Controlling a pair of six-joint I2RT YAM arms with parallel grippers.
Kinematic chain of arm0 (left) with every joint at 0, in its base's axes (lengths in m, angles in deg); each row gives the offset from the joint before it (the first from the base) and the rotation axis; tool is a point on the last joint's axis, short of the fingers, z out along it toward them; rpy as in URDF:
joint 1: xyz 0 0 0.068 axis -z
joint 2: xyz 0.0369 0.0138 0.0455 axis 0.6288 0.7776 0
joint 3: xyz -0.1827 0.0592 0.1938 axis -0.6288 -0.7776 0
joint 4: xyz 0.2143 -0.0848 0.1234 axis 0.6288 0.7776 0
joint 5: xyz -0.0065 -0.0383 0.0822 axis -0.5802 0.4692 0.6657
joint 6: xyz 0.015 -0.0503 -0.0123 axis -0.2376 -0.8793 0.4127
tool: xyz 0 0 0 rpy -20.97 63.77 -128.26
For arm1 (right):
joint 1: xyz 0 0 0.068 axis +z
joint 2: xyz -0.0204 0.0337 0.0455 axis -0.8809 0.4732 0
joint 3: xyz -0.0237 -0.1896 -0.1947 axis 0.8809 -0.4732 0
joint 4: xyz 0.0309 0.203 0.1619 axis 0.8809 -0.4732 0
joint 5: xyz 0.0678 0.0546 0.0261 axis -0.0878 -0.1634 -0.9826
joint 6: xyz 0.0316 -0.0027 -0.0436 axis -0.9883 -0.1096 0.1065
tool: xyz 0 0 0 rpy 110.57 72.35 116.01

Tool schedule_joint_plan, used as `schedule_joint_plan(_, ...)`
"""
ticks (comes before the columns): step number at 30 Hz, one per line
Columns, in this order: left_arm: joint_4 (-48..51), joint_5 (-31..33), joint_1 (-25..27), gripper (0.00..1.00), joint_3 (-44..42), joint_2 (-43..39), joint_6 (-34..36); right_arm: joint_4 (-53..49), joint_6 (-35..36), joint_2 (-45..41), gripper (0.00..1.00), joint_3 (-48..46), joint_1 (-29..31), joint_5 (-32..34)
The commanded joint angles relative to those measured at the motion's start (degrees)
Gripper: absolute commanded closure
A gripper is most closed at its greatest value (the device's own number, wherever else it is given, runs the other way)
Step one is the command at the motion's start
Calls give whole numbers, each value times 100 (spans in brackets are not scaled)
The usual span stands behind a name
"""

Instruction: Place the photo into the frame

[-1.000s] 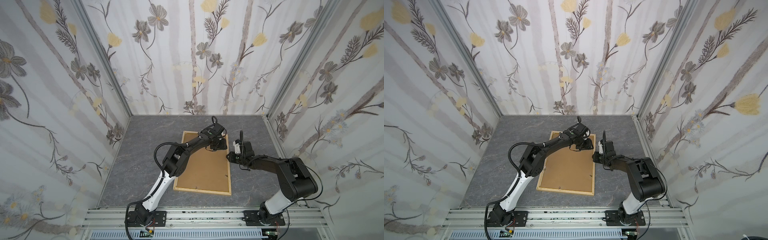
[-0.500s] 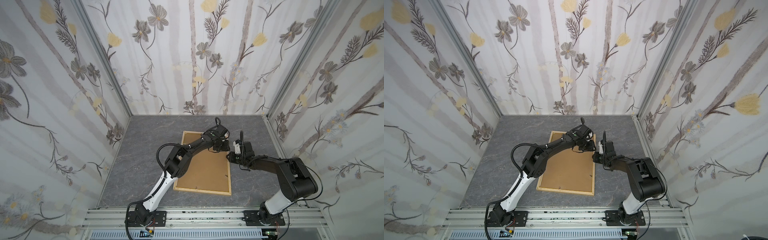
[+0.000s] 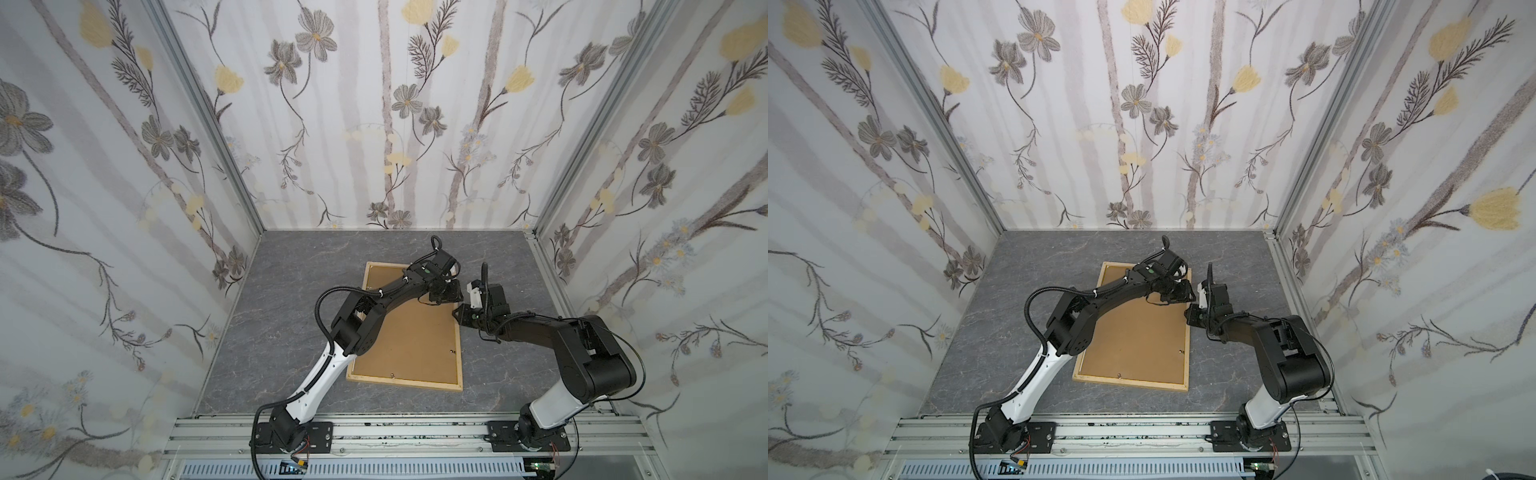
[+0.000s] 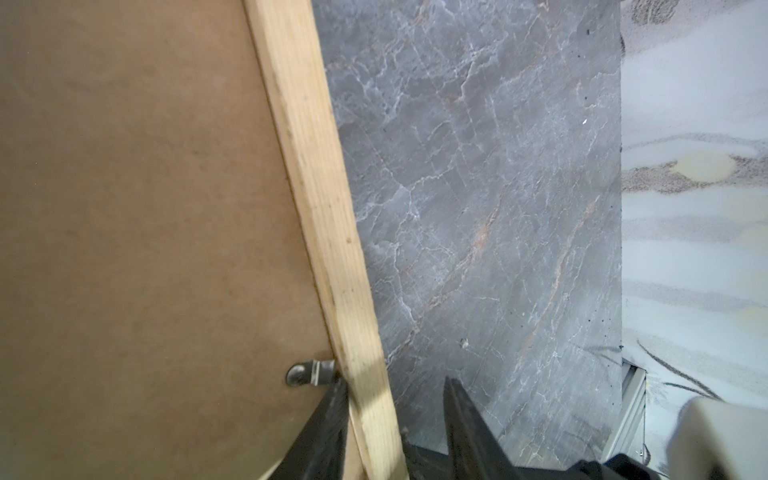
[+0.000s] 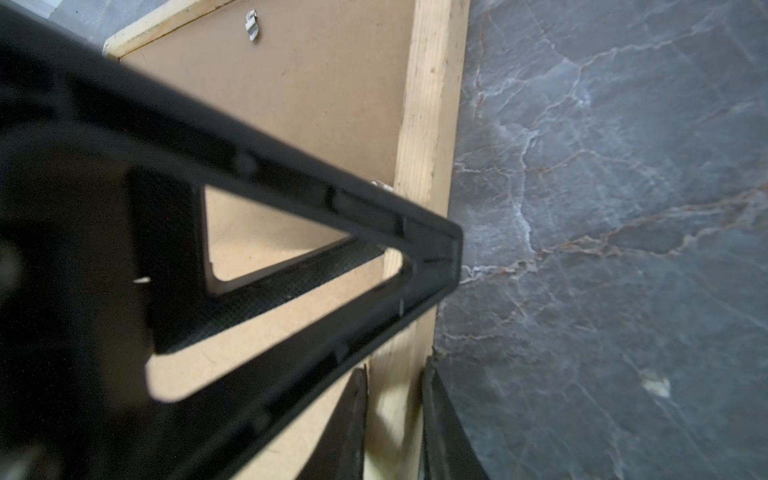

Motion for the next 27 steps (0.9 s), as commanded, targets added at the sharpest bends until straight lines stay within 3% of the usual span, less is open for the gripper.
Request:
schedule_joint_plan(1,50,184,3,59,0,86,-68,-404,74,27,78,-30,3,15)
schedule_joint_plan(6,270,331,-32,57,6,-175,119,-705,169,-229,72,95,3,-2)
schedule_joint_plan(10,478,422,-192,41,-27,-659,315,-1234,281,-825,43,436,-14,234)
schedule_joint_plan(12,411,396,-367,38,-167,-997,330,-1498,341,-1070,37,602,-37,386)
schedule_joint_plan(19,249,424,-1188,39,-420,-1592,453,-1674,489,-1388,35,1204,-129,342)
schedule_joint_plan(22,463,557,-1533,45,-102,-1302,644,-1707,591,-1167,35,1397,-129,7)
schedule_joint_plan(27,1287,778,-1966,53,1268,-206,931,-1528,581,-723,36,1658,-112,-451)
